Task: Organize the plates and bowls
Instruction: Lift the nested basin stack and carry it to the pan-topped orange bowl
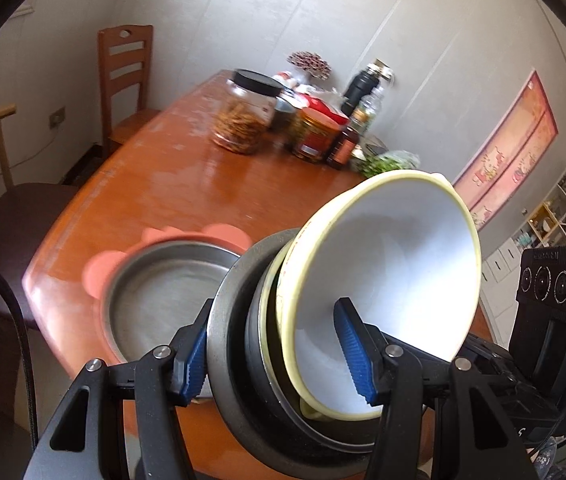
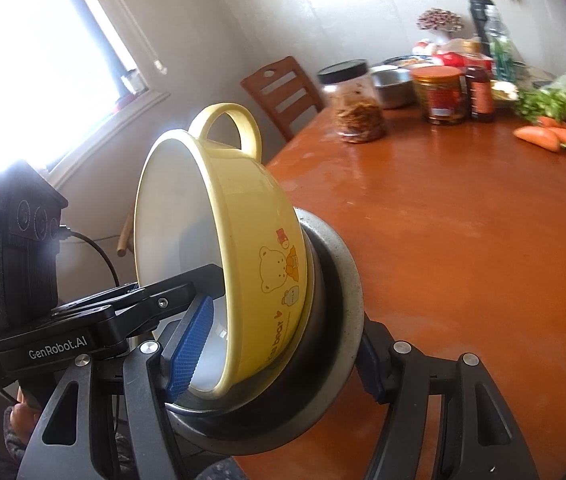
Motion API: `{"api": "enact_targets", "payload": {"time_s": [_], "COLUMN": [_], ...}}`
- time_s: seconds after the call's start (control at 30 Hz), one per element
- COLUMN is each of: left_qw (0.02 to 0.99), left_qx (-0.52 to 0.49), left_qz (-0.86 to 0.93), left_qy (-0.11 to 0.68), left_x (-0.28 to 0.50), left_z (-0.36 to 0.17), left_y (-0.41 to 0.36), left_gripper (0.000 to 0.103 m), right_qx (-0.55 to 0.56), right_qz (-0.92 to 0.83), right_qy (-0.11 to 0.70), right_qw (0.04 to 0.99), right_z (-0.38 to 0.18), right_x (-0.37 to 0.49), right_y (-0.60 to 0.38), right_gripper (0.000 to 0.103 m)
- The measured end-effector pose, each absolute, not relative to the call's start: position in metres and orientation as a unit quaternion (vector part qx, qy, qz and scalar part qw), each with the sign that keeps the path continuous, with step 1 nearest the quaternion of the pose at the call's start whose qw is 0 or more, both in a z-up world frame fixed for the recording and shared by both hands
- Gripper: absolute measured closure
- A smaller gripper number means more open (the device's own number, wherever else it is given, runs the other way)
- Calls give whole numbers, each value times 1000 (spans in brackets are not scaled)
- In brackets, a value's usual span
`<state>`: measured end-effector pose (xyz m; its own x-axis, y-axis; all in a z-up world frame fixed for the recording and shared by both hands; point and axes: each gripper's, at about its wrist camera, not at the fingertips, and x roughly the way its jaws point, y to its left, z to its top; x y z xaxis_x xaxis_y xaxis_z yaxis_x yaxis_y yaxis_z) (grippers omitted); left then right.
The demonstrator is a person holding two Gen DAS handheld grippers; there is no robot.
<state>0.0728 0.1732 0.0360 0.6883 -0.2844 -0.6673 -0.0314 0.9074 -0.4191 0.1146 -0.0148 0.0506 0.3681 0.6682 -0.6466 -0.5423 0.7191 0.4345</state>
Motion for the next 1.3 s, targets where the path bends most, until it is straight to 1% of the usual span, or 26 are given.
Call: {"api": "enact_targets", "payload": {"time_s": [0.27,0.53,1.0,1.3], "left_qw": [900,894,887,886], "left_qx": [-211,-217,-229,-219], "left_qz": [-34,-20,-22,-7], "left_qy": [380,391,401,408], "left_x": [74,87,100,102], "left_z": [44,35,14,6], "left_y": [216,235,240,240], "left_gripper": [45,45,45,45], "right_qx": [59,55,51,24], "right_qz": [404,420,414,406], "right_qy": [427,436,451,436], "right_qw": [806,794,789,803], "right_z": [54,45,26,23], "right_x": [130,147,158,155], "right_y": [33,58,66,71], "right_gripper": [36,36,36,36]}}
